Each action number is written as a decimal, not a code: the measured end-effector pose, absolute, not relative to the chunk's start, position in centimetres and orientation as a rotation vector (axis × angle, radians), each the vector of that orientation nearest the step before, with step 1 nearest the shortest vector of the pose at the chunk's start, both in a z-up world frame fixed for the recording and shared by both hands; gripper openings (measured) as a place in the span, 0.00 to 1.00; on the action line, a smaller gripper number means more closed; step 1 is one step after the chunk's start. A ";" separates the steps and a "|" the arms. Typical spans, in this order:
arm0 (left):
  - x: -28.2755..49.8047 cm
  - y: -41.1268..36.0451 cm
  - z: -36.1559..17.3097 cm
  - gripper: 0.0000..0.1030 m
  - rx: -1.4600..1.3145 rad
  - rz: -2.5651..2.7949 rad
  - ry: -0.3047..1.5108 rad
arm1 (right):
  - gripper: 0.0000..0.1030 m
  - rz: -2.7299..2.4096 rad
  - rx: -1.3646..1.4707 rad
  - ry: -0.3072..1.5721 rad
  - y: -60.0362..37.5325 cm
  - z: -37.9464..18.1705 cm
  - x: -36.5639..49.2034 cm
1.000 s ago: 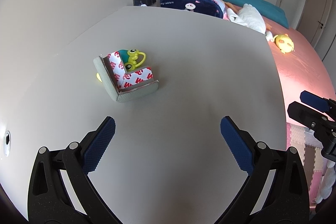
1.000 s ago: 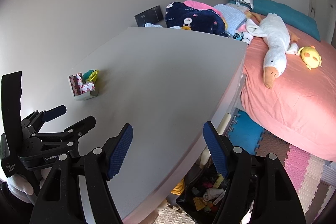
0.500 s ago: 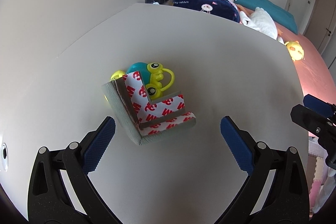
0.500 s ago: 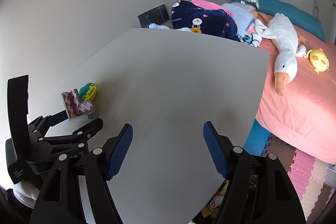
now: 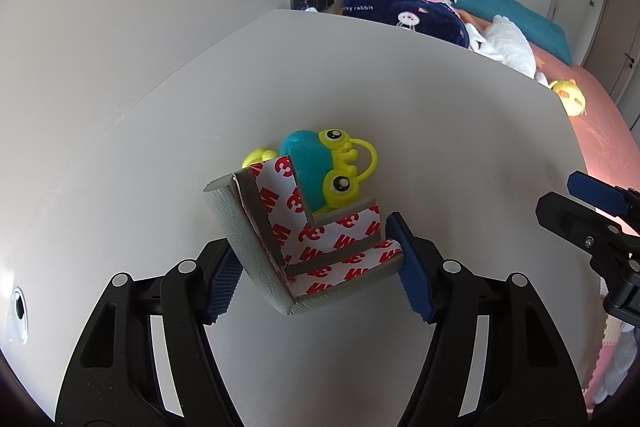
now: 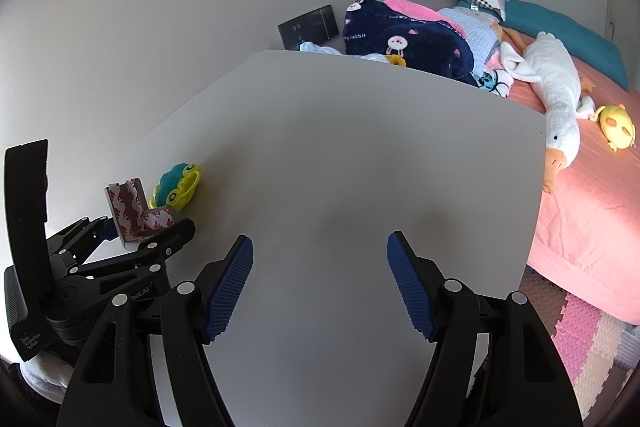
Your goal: Collect trash
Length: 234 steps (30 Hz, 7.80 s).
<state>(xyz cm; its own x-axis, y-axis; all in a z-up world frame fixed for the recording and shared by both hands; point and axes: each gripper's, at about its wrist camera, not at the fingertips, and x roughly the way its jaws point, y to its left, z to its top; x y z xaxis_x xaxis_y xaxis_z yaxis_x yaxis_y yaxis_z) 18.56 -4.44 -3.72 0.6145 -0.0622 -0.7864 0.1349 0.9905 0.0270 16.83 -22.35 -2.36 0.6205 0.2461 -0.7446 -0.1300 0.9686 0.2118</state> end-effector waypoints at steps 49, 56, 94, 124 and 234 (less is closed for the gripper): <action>18.1 8.1 -3.1 0.64 -0.009 0.075 0.909 | 0.45 0.424 0.070 0.881 -8.5 -3.3 21.4; 17.2 6.3 -2.7 0.64 0.010 0.053 0.900 | 0.46 0.402 0.070 0.857 -10.8 -1.5 19.9; 10.0 -7.0 1.5 0.65 0.082 -0.143 0.838 | 0.46 0.239 0.130 0.765 -24.4 3.1 8.4; 6.1 -19.9 1.8 0.65 0.194 -0.366 0.827 | 0.46 0.056 0.187 0.731 -35.6 3.4 0.1; 2.0 -29.6 0.2 0.93 0.273 -0.525 0.811 | 0.72 -0.230 0.280 0.750 -47.5 1.6 -6.9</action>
<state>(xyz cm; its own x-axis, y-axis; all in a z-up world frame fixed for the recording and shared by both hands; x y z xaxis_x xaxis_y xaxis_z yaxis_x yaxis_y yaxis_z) 2.04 -29.60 0.22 0.5712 -0.3393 -0.7474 0.5431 0.8390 0.0341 -6.86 -47.45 1.58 0.7099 -0.1047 -0.6965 0.3031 0.9380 0.1679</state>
